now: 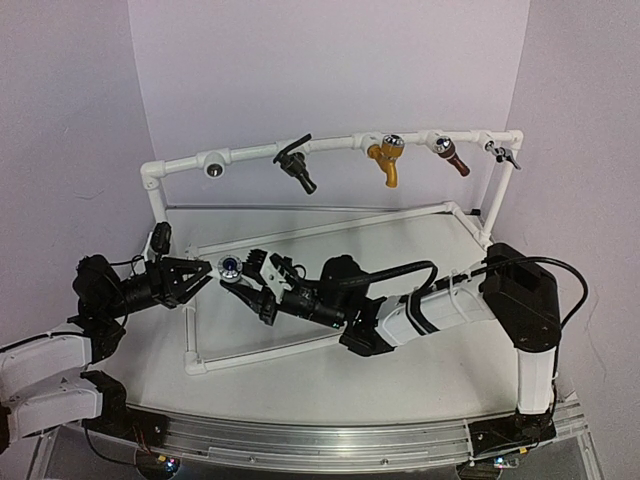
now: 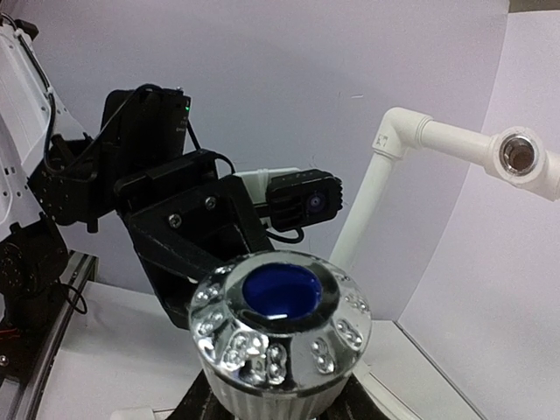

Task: Install the water faucets
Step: Pass from the left arm to the right

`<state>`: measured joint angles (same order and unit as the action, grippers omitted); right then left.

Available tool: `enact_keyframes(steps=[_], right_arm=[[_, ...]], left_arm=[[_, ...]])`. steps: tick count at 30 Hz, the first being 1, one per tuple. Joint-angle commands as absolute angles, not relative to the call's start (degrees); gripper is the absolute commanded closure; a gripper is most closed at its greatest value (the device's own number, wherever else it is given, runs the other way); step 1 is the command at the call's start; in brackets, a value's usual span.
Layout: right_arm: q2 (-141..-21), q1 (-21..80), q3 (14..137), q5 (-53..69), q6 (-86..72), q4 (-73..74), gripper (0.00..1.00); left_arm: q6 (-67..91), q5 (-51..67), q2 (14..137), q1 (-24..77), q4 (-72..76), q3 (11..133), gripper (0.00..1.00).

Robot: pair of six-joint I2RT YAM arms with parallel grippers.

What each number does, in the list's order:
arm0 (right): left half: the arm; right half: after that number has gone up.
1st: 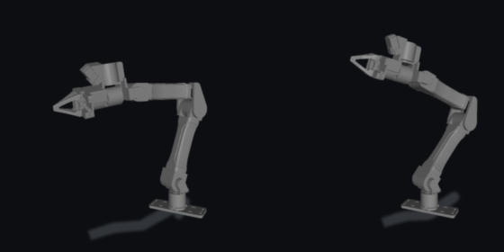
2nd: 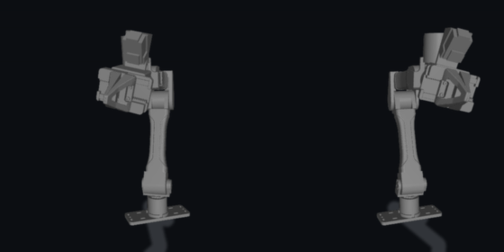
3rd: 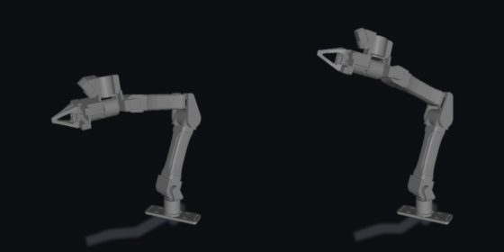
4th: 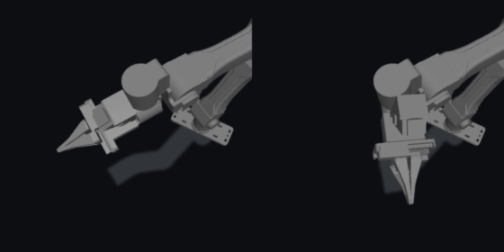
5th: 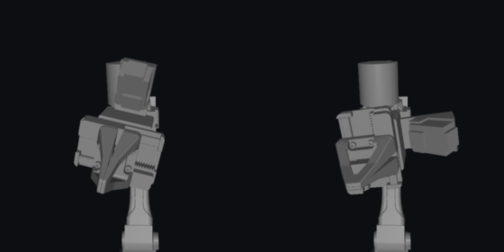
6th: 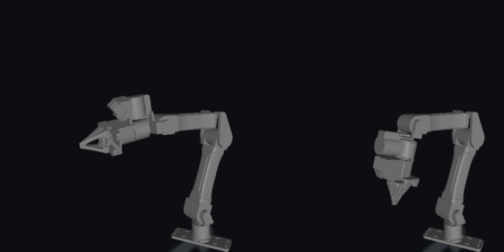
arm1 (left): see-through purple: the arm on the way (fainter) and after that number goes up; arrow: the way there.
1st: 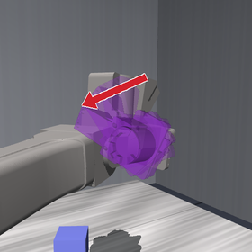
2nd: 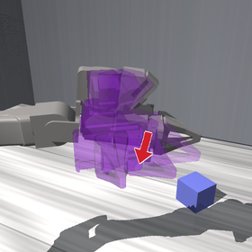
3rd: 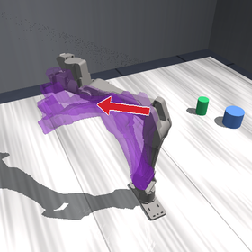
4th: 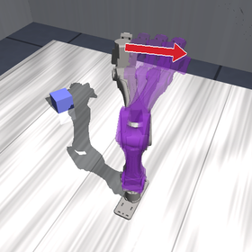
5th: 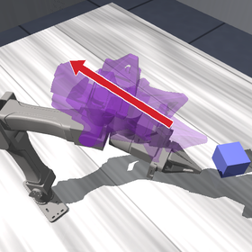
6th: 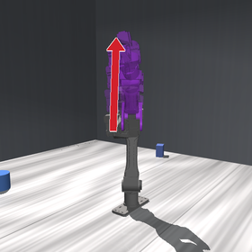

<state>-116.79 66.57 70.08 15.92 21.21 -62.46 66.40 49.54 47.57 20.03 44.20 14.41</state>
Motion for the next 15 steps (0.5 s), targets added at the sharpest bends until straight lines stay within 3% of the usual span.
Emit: enact_keyframes(steps=[1, 2, 4, 10, 15], right_arm=[[-114.93, 66.90, 70.84, 8.39, 27.24, -60.47, 1.00], [-113.92, 66.92, 70.05, 6.67, 29.18, -59.02, 1.00], [-111.62, 66.89, 68.60, 3.87, 33.28, -56.34, 1.00], [-107.17, 66.97, 70.30, -5.72, 48.30, -41.10, 1.00], [-107.88, 67.14, 76.28, -12.45, 60.81, -31.47, 1.00]], left_arm=[[59.04, 47.25, 43.42, 20.25, 29.74, 18.80, 0.31], [56.75, 45.94, 42.19, 20.15, 25.38, 19.37, 0.16], [51.84, 42.10, 39.97, 19.87, 16.01, 21.40, 0.03], [40.84, 18.66, 34.03, 19.74, -7.53, 25.95, 0.01], [33.01, 1.07, 32.78, 19.69, -4.75, 23.84, 0.04]])
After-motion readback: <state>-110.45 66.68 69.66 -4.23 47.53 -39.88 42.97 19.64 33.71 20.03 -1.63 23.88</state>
